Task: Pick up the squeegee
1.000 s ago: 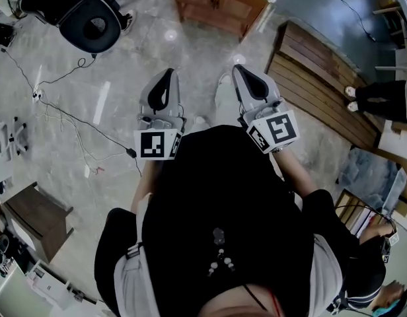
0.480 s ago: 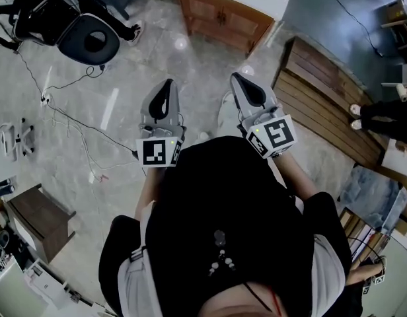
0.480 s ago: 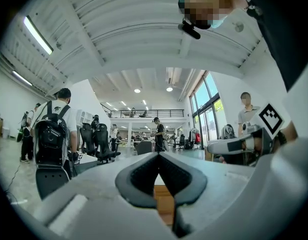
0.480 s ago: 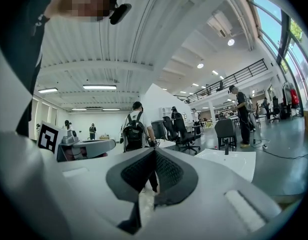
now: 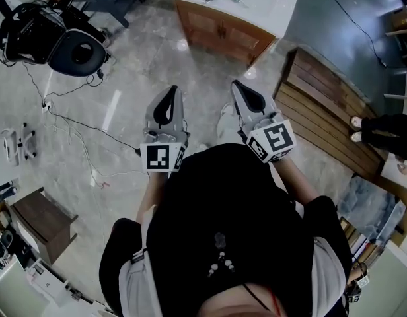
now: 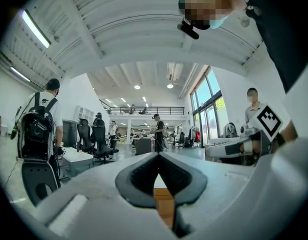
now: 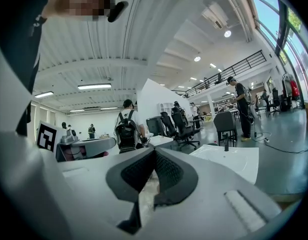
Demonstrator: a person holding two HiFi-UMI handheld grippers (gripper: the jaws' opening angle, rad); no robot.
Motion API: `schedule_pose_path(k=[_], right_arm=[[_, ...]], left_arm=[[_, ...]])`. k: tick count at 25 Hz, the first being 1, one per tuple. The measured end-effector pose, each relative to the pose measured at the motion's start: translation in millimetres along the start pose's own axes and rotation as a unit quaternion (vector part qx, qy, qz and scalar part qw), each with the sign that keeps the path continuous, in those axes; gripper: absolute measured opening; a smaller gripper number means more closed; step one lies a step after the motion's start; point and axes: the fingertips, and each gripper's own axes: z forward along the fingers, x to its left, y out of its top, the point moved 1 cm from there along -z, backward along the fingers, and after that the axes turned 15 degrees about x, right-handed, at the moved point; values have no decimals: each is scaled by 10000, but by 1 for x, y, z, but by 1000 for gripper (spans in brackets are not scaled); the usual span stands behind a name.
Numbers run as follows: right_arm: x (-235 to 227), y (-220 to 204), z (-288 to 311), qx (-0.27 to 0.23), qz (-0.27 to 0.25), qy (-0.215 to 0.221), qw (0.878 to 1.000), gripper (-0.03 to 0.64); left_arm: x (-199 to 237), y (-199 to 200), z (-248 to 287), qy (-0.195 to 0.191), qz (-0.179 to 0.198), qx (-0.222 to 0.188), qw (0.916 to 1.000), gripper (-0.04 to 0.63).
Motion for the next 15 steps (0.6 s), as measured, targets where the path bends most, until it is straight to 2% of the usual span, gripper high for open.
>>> schedule_pose_path(k=[8,15], right_arm=[[-52,24,30,62,-7,153,9999,2],[-95,47,46,-17,-189,325,9993,2]], left_arm=[[4,21,59,124,-9,1,9999,2],[7,35,101,410,-19,-64,9991,2]])
